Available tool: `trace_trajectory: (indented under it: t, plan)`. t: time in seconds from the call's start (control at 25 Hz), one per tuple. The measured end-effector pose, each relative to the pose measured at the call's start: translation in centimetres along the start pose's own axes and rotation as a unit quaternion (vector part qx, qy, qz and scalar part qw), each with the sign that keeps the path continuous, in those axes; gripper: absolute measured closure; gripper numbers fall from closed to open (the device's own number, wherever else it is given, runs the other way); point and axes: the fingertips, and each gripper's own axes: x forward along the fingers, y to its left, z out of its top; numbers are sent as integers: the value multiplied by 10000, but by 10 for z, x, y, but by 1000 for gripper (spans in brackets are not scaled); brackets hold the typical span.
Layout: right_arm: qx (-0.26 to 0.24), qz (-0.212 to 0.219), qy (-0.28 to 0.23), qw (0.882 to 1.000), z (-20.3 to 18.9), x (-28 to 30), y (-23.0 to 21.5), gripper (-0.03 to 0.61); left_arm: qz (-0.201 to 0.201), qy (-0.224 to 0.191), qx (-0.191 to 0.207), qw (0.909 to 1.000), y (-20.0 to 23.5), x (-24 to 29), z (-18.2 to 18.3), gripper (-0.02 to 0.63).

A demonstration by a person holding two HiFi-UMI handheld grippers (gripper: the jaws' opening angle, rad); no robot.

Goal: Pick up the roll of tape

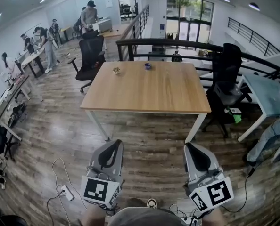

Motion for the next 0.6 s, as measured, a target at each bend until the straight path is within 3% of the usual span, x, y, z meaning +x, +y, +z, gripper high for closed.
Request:
trace_trajectory:
  t: [0.16, 0.24, 0.32, 0.6]
  plan:
    - [227, -87, -351, 9991, 11, -10, -7, 539, 45, -39, 10, 10000, -3, -3, 2, 612]
    - [446, -34, -516, 9977, 16, -14, -9, 431, 52, -43, 15, 10000, -4, -4, 2, 612]
    - [409, -62, -565, 9975, 18, -16, -11, 403, 59, -59, 8, 10000, -5, -5, 3, 612]
    - [173, -108, -443, 9988, 8, -2, -20, 382, 77, -132, -13, 9999, 2, 11, 0, 612]
